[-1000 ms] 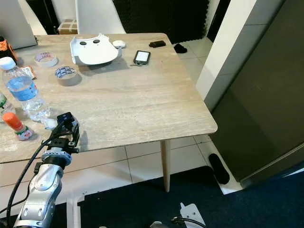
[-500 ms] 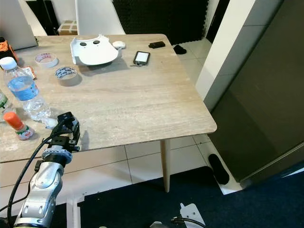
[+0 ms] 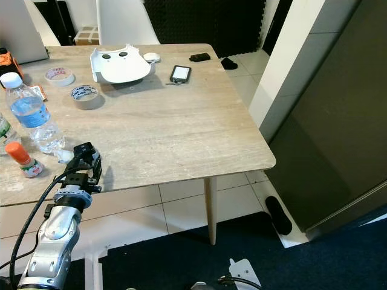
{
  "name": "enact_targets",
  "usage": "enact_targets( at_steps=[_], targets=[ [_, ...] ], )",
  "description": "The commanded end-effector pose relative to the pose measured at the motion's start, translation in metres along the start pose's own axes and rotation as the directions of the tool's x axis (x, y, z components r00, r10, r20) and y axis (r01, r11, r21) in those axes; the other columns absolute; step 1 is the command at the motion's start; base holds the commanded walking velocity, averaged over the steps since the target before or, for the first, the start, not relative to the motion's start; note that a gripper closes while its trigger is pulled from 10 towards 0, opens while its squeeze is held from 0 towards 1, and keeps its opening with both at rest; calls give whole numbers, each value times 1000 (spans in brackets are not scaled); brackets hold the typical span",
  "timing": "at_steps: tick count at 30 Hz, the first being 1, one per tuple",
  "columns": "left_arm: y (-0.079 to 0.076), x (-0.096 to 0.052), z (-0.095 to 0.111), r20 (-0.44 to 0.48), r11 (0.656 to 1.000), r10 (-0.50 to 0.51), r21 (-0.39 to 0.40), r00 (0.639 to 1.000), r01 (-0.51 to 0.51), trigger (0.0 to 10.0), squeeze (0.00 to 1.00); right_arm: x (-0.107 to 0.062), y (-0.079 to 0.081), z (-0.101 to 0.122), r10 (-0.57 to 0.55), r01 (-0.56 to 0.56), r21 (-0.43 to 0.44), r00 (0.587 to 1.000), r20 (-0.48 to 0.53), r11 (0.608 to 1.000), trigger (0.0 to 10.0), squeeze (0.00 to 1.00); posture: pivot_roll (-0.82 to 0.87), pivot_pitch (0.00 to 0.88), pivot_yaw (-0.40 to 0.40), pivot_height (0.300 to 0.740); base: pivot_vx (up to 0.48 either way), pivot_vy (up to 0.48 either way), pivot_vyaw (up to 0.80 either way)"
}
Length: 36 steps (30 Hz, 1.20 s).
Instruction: Restocking fridge
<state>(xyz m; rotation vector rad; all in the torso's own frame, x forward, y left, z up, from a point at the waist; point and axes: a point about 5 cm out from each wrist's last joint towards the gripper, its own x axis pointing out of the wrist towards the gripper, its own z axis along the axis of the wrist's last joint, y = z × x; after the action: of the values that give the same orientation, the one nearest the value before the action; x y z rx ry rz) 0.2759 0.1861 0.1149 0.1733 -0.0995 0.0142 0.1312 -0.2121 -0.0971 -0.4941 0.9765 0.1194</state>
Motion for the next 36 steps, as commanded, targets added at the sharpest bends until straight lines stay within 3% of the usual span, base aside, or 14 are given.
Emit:
enact_targets(
  at_steps=[1,36],
  targets=[
    [1,-2,-5,-27,1000,-3,16,1000,4,10000,0,-1,2,-5,4,-4,1,1000,-19,1000,10000,8,35,104,-60,740,0,0,0],
    [0,-2,-6,-33,1000,1,23,999,0,10000,0,-1,2,-5,6,-6,-5,1000,-20,1000,10000,12,36,100,-60,740,0,0,0]
  ],
)
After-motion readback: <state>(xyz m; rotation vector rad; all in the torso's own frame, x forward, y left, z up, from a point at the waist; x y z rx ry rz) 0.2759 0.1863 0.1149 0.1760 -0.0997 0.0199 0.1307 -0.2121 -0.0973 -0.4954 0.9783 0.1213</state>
